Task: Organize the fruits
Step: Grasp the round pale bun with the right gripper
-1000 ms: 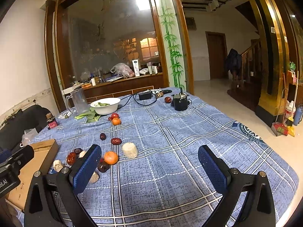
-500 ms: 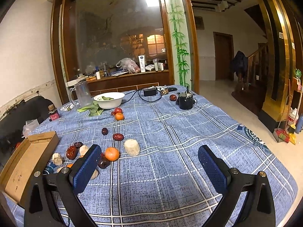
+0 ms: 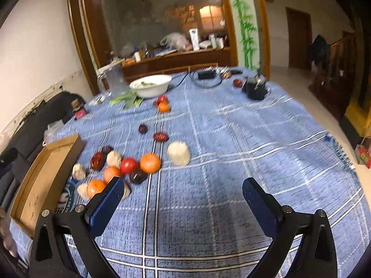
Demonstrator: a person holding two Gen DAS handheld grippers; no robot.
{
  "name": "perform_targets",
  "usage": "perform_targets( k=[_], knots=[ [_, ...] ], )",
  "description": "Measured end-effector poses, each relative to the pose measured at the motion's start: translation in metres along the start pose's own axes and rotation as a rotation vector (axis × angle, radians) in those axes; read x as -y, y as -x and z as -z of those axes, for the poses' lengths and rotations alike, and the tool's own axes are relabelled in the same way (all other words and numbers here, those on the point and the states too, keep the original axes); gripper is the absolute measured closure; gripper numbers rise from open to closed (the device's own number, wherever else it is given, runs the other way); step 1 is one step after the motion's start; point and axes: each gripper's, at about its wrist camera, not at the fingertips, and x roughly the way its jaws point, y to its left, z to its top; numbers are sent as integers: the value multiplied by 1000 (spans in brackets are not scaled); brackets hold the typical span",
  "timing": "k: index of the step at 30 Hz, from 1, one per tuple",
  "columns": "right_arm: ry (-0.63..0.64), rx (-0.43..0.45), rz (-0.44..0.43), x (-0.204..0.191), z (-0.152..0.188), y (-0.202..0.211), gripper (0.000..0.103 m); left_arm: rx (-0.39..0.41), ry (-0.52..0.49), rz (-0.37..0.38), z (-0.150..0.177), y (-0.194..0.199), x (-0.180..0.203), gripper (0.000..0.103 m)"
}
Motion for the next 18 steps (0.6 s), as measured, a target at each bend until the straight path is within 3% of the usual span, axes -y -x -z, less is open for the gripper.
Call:
perform_targets(
  k=[3, 5, 7, 8, 12, 14, 18],
  knots=[
    [41, -39, -49, -9, 3, -9, 0, -64, -83, 60, 11, -19, 21, 0],
    [70, -55, -86, -16, 4, -12, 0, -99, -121, 88, 18, -30, 32, 11],
    [101, -70, -114, -23, 2, -16, 2, -161, -142, 132, 24, -43, 38, 40],
    [120, -76, -127, -27, 2, -18, 3, -184, -143, 144, 26, -48, 39, 45],
    [145, -97, -92, -26, -8, -32, 8, -220, -149, 159, 31, -60, 42, 47],
    [136, -116, -56, -20, -15, -40, 20, -231, -151, 167, 34, -64, 42, 47],
    [103, -162, -8, -5, -30, -61, 21, -281, -163, 176, 38, -79, 44, 52]
  ],
)
